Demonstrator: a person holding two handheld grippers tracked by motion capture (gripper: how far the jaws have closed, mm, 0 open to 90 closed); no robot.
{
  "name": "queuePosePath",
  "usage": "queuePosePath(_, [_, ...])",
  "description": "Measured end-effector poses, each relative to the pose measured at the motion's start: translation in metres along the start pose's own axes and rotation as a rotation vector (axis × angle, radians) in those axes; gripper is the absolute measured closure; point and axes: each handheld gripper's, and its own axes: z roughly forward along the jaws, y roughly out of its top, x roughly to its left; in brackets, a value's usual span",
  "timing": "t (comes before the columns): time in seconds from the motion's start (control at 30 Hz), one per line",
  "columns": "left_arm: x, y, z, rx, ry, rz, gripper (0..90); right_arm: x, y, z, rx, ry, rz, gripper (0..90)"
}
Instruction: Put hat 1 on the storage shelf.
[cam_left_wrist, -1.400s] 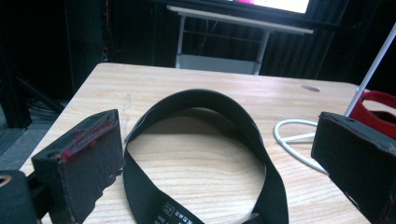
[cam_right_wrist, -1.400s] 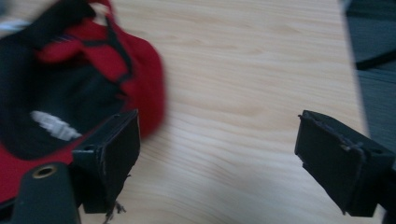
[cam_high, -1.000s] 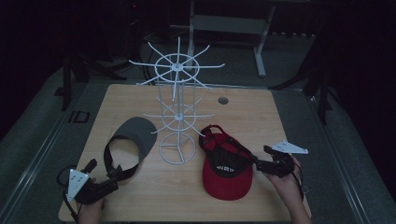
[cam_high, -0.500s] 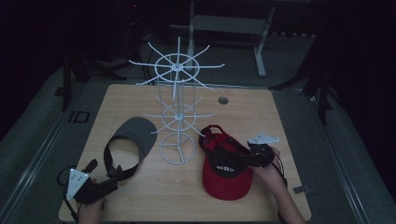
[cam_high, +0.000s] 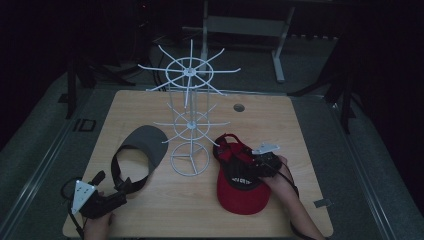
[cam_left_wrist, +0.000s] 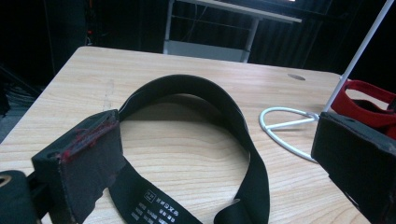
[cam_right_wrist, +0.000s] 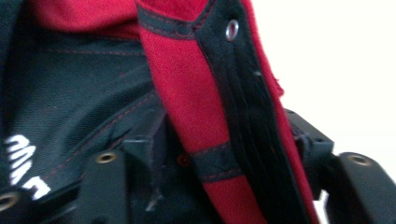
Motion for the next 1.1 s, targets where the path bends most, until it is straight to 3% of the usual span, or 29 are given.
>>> queuePosePath(0.1, [0.0, 0.0, 0.0, 0.005, -0.001, 0.003, 2.7, -0.001, -0.001, 0.002, -0.009, 0.015, 0.022, 56.1])
queuePosePath(0.13, [-0.001, 0.0, 0.0, 0.005, -0.002, 0.003, 2.7, -0.001, -0.001, 0.002, -0.013, -0.006, 0.005, 63.5])
queuePosePath(0.2, [-0.001, 0.0, 0.0, 0.005, -0.003, 0.003, 2.7, -0.001, -0.001, 0.003, -0.017, 0.002, -0.009, 79.7])
queuePosePath(0.27, [-0.001, 0.0, 0.0, 0.005, -0.001, 0.004, 2.7, -0.001, -0.001, 0.003, -0.017, -0.004, -0.014, 83.8])
queuePosePath(0.4, [0.0, 0.0, -0.001, 0.001, 0.007, -0.002, 2.7, -0.003, 0.0, -0.001, -0.029, -0.014, 0.018, 86.0])
queuePosePath(0.63, [-0.001, 0.0, 0.0, 0.003, 0.006, 0.001, 2.7, -0.018, 0.004, -0.034, -0.142, -0.036, 0.114, 86.2])
queuePosePath(1.1, [-0.001, 0.0, 0.0, 0.009, 0.008, 0.004, 2.7, -0.027, 0.019, -0.088, -0.269, -0.084, 0.183, 86.4])
